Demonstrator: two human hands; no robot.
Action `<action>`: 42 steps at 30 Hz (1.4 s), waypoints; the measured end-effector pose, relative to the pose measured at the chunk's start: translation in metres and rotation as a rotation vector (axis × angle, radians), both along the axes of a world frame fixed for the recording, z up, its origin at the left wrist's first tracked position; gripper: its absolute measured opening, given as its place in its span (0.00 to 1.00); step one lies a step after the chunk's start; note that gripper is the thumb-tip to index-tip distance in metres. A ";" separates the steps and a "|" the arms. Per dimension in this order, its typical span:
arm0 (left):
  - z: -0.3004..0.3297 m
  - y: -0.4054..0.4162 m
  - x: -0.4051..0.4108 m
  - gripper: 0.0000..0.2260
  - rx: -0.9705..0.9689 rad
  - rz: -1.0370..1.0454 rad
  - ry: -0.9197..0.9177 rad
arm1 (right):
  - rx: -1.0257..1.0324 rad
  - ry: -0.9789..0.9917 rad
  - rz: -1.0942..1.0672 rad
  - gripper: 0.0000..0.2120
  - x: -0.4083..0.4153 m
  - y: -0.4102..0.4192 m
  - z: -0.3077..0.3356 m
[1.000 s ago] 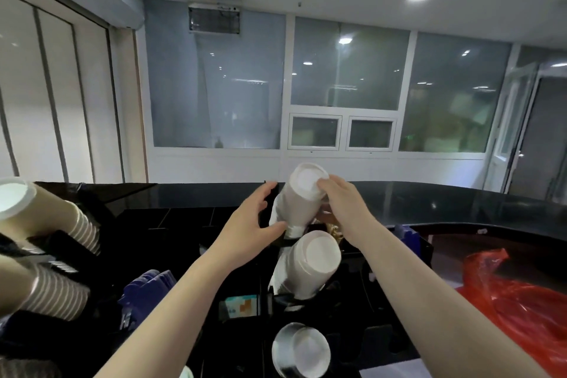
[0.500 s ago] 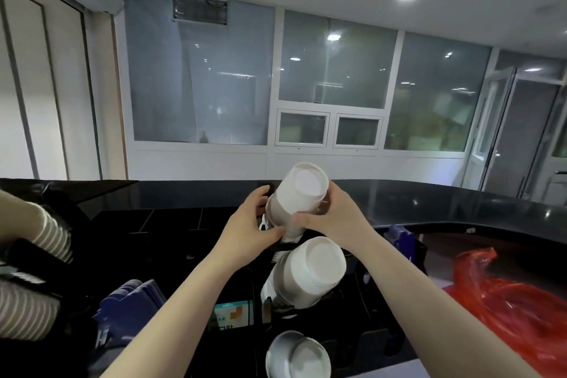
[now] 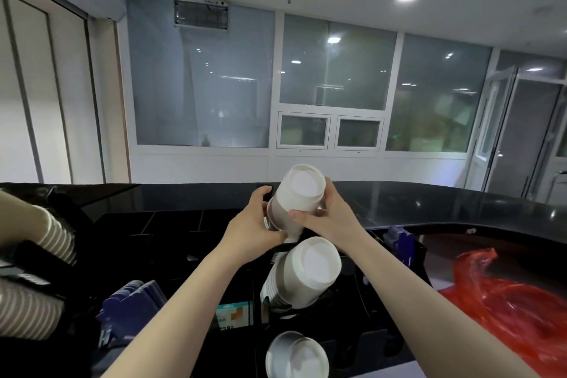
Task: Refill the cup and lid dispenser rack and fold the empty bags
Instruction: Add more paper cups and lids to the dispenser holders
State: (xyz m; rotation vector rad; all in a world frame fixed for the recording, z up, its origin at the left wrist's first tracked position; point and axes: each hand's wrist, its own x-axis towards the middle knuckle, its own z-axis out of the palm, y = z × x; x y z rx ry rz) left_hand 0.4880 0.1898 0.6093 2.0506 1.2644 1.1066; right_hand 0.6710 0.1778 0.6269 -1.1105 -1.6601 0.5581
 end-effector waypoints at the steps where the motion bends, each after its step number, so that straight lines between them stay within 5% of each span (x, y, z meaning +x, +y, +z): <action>1: 0.001 -0.001 0.001 0.45 -0.002 0.009 0.004 | -0.009 0.002 0.005 0.30 0.000 -0.001 0.000; 12: 0.024 -0.014 -0.001 0.37 -0.087 -0.154 -0.103 | -0.027 0.085 0.077 0.30 -0.004 -0.018 0.023; 18: 0.035 -0.061 -0.001 0.34 0.213 -0.151 -0.207 | 0.214 0.220 0.111 0.30 0.008 -0.066 0.055; 23: 0.029 -0.103 0.005 0.28 0.257 -0.212 -0.287 | 0.226 0.258 0.190 0.31 0.018 -0.106 0.041; 42: -0.029 -0.116 -0.028 0.27 0.109 0.101 -0.154 | 0.090 -0.164 -0.026 0.36 0.003 -0.083 -0.041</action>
